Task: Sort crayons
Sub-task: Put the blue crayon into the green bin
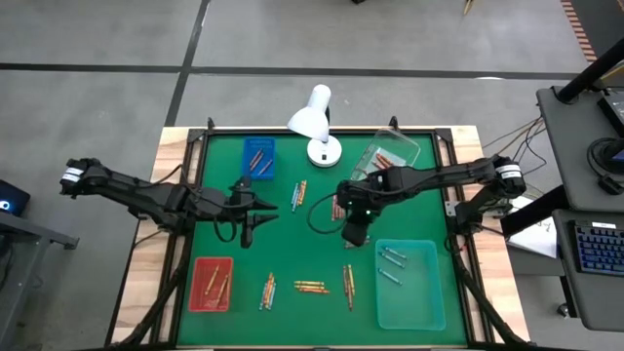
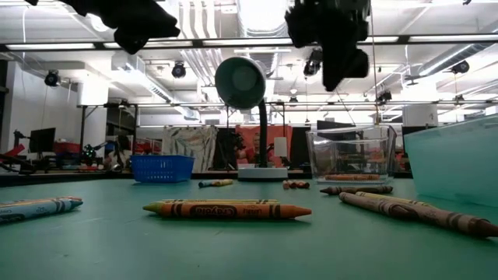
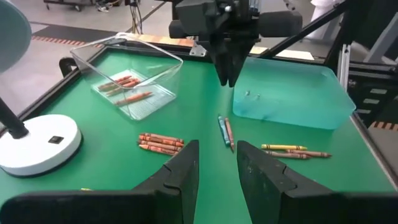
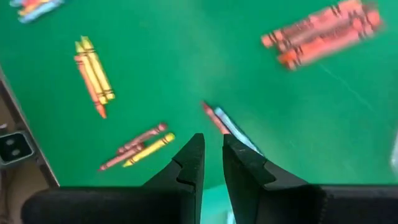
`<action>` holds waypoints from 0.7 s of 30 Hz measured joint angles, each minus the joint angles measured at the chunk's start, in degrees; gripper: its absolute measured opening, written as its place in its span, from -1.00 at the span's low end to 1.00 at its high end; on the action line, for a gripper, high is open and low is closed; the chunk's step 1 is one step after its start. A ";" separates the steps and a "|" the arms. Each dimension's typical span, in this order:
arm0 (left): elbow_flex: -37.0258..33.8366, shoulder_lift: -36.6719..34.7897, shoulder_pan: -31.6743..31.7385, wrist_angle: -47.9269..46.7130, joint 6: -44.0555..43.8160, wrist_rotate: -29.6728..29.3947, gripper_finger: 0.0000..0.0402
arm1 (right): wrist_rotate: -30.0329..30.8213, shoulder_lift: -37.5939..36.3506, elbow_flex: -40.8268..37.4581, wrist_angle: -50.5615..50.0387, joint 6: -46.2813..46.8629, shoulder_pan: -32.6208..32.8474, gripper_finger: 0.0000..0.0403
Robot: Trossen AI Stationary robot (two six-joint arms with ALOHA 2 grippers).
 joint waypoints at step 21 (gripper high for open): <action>0.55 -0.11 0.02 -0.07 -1.63 -10.36 -0.55 | 2.03 2.22 0.68 -8.31 3.75 0.24 -0.76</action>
